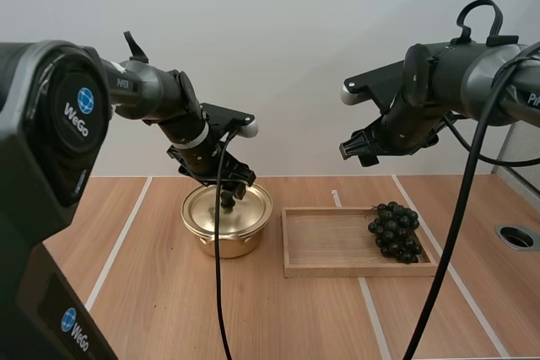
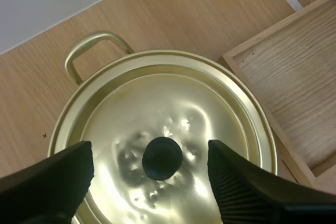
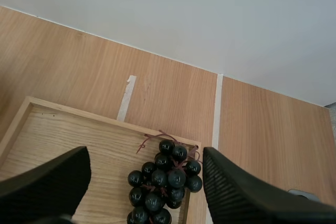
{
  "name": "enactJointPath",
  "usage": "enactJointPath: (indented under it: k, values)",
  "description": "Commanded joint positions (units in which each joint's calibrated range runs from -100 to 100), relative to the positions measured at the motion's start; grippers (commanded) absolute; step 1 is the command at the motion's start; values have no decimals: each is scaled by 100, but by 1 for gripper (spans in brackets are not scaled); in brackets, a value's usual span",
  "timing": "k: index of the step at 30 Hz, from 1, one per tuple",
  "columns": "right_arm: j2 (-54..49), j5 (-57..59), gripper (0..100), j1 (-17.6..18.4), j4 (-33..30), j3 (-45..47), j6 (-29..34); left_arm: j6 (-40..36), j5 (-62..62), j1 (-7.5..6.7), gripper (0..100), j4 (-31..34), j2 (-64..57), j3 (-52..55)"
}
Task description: Open the pot, put the grape inside, and close it
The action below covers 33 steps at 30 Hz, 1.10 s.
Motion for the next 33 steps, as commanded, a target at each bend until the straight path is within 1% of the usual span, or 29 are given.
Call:
enactJointPath:
  k: [1, 18, 19, 21, 22, 24, 25, 31, 33]
  values:
    - [-47, -121, 100, -26, -41, -60, 52, -58, -113, -24, 100, 75, 103, -56]
    - [-47, -174, 100, -26, -41, -60, 52, -134, -421, -24, 99, 103, 426, -56]
    - [-47, -174, 100, -26, -41, -60, 52, -132, -418, -24, 85, 91, 426, -56]
    - [-47, -174, 100, -26, -41, -60, 52, -132, -425, -24, 50, 51, 426, -56]
    - [-47, -174, 100, -26, -41, -60, 52, -132, -425, -24, 37, 52, 426, -56]
    - [-47, -174, 100, -26, -41, -60, 52, -132, -425, -24, 6, 52, 426, -56]
    - [-47, -174, 100, -26, -41, -60, 52, -121, -425, -24, 0, 52, 426, -56]
    - [-47, -156, 100, -26, -141, -60, 59, -121, -351, -24, 0, 52, 414, -106]
    - [-37, -138, 100, -26, -345, -60, 129, -129, -74, -24, 0, 52, 348, -257]
